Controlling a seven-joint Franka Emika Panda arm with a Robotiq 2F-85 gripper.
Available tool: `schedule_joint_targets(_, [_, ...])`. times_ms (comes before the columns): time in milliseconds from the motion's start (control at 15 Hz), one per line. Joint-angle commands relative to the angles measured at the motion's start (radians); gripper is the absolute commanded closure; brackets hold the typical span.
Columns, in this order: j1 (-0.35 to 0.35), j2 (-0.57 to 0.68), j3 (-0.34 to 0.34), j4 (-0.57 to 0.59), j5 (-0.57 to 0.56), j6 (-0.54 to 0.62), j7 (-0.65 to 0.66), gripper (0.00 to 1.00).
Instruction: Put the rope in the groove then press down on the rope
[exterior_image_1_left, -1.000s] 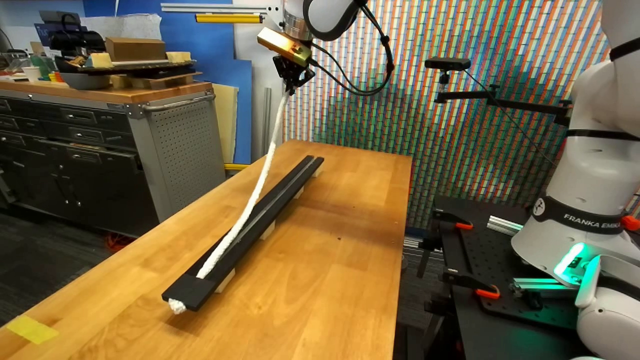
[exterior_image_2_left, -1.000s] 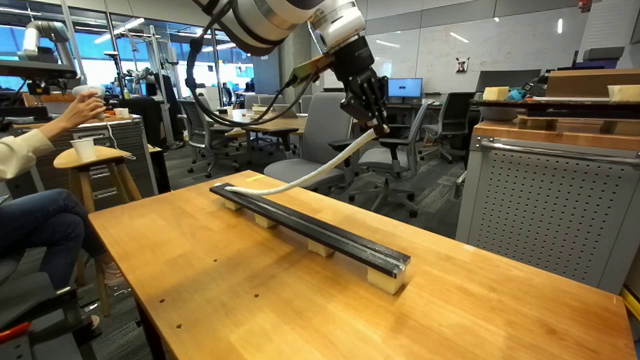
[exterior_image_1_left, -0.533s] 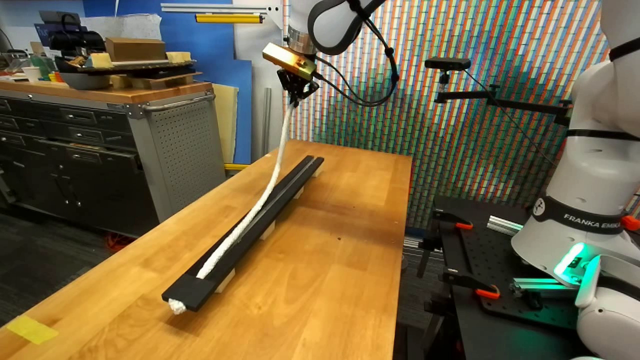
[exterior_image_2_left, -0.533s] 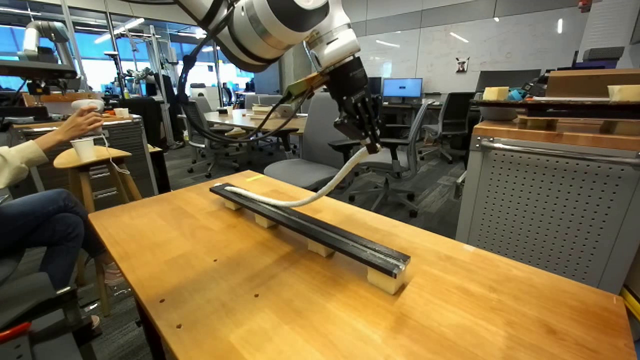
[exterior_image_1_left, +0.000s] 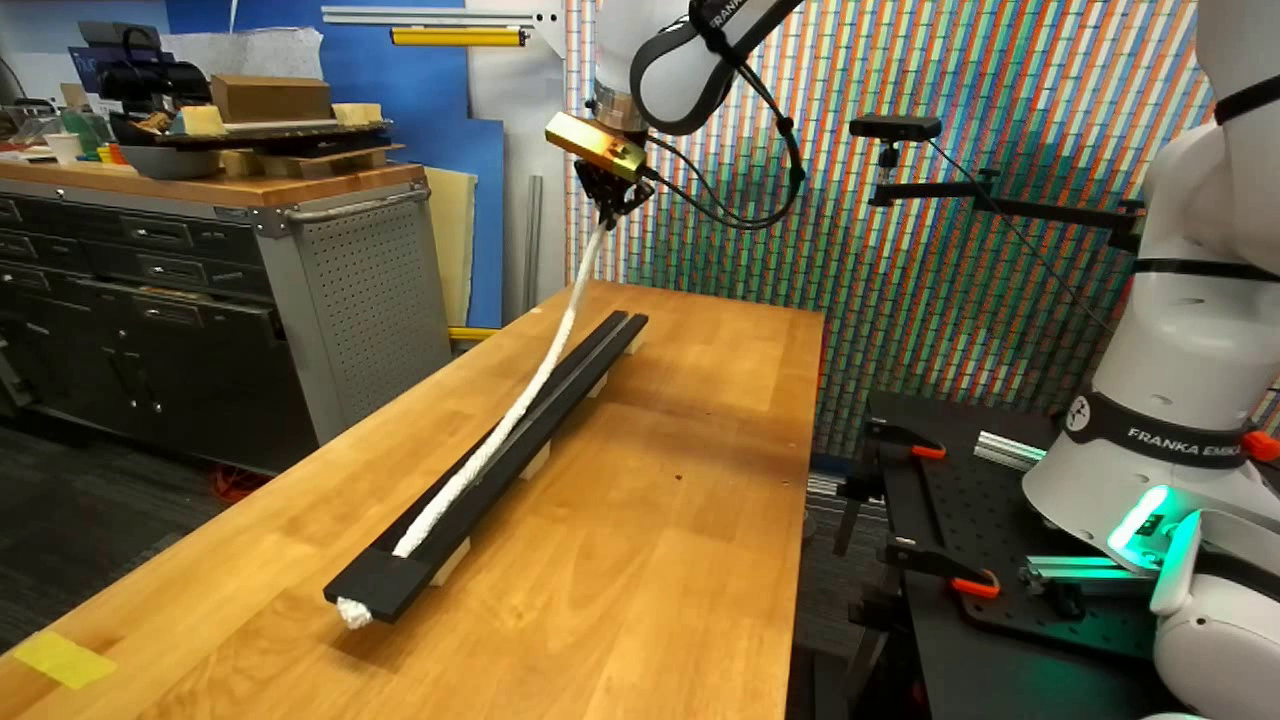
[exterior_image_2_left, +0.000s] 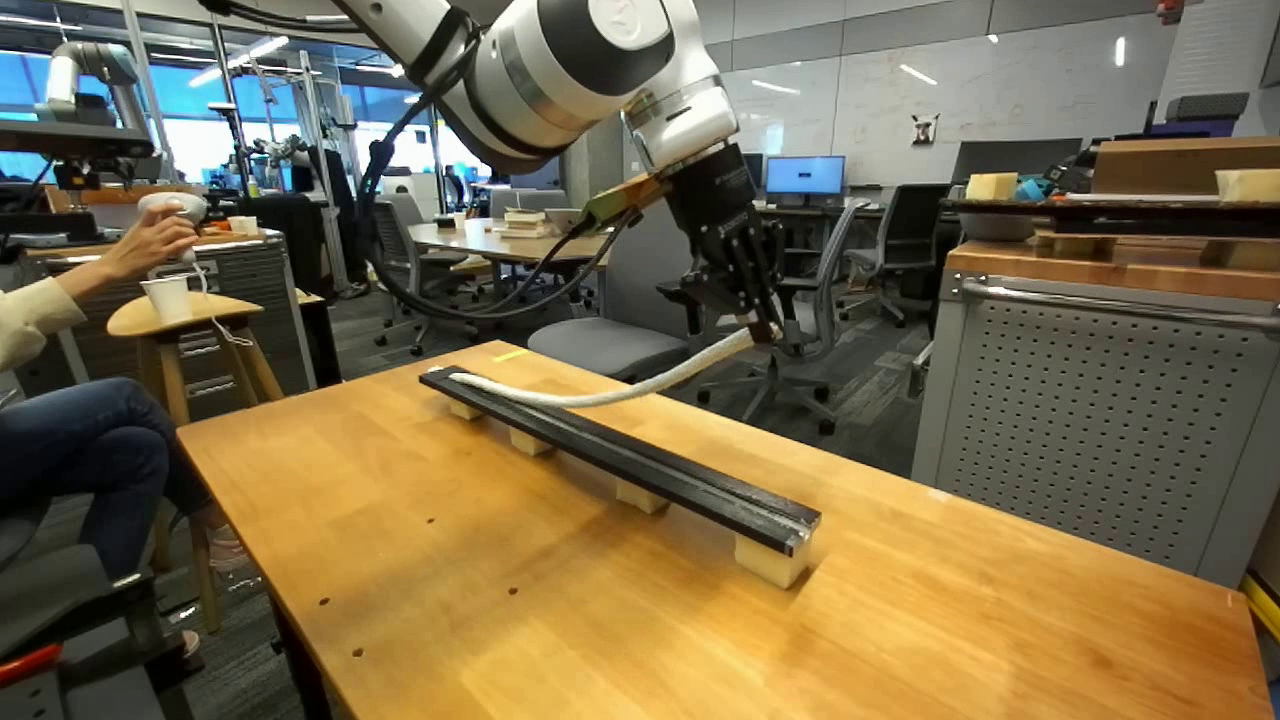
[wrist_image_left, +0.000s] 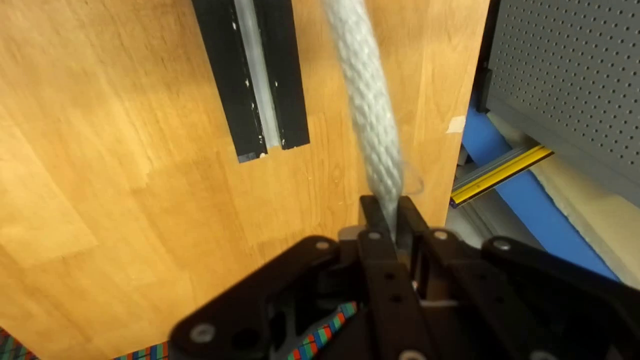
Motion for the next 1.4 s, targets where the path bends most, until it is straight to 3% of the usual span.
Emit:
schedule_joint_targets(0, [0.009, -0.020, -0.038, -0.020, -0.027, 0.031, 0.059, 0.97])
schedule_joint_targets(600, [-0.012, 0.031, -0.029, -0.022, 0.007, 0.028, 0.024, 0.97])
schedule_joint_targets(1333, [-0.071, 0.146, -0.011, 0.016, 0.140, 0.060, -0.091, 0.97])
